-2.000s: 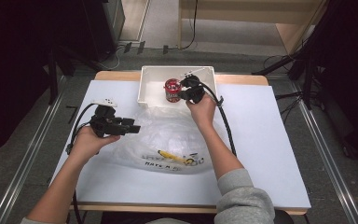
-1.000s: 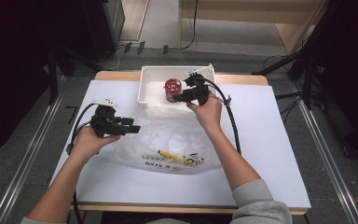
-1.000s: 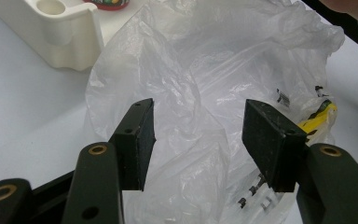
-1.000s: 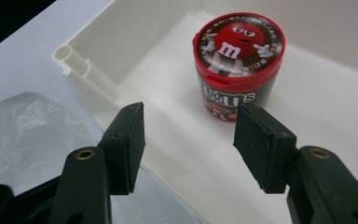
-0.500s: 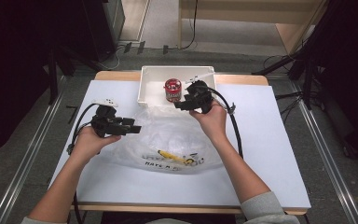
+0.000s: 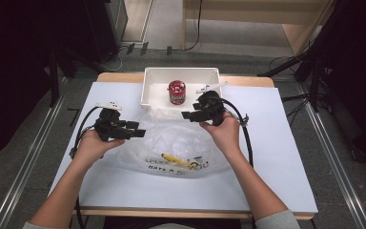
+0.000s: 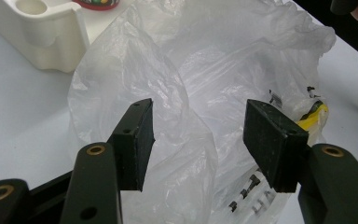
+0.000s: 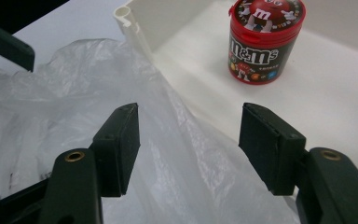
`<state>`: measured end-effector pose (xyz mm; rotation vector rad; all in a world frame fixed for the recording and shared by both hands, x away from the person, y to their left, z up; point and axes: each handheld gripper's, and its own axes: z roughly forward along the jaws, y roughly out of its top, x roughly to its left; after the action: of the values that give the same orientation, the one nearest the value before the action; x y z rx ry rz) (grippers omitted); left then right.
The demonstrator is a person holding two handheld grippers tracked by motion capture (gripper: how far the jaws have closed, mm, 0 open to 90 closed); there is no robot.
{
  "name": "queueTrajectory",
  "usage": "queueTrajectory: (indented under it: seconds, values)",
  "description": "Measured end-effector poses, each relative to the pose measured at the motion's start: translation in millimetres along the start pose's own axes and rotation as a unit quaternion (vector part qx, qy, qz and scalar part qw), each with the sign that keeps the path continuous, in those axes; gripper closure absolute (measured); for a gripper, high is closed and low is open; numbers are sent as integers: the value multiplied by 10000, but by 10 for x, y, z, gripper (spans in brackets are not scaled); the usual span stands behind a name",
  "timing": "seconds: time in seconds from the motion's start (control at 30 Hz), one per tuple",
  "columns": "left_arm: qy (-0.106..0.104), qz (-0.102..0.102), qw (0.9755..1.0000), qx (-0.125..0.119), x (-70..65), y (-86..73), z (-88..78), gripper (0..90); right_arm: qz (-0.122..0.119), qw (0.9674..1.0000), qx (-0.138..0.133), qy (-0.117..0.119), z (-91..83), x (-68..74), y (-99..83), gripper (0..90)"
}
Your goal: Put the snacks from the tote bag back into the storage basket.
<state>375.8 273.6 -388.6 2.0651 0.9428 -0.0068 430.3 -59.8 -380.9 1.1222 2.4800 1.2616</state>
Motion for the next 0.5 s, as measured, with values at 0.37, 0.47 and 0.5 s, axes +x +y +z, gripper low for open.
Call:
queueTrajectory:
  seconds: [0.37,0.47,0.5]
  values:
    - [30,83,10000,46,-34,-6,-8,443,-116,9999,-27,-118,-161,51,-226,357]
    - [19,101,9999,40,-44,-9,-7,443,-132,9998,-77,-102,-212,79,-301,358]
    - [23,117,9999,51,-49,-8,-9,443,-119,9998,-75,-103,-228,87,-316,358]
